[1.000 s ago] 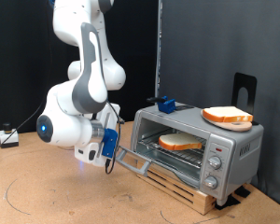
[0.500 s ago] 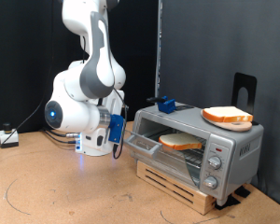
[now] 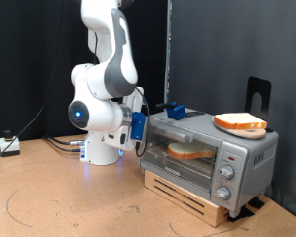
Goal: Make a piece of toast with the oven
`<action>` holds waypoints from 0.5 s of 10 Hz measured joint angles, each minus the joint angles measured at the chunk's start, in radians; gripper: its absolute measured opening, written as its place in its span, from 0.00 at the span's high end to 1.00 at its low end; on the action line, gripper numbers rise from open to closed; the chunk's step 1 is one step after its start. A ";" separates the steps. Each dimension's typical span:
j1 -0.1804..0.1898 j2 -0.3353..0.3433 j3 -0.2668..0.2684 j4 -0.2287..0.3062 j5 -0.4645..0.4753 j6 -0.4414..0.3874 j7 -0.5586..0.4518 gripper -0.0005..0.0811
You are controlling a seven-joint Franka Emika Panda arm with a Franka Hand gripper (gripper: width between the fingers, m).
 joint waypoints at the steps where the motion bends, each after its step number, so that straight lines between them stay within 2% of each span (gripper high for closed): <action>1: 0.011 -0.031 0.012 -0.026 0.020 0.000 0.005 0.01; 3: 0.011 -0.072 0.018 -0.052 0.045 0.021 0.020 0.01; 5: -0.012 -0.073 0.005 -0.040 0.062 0.075 0.060 0.01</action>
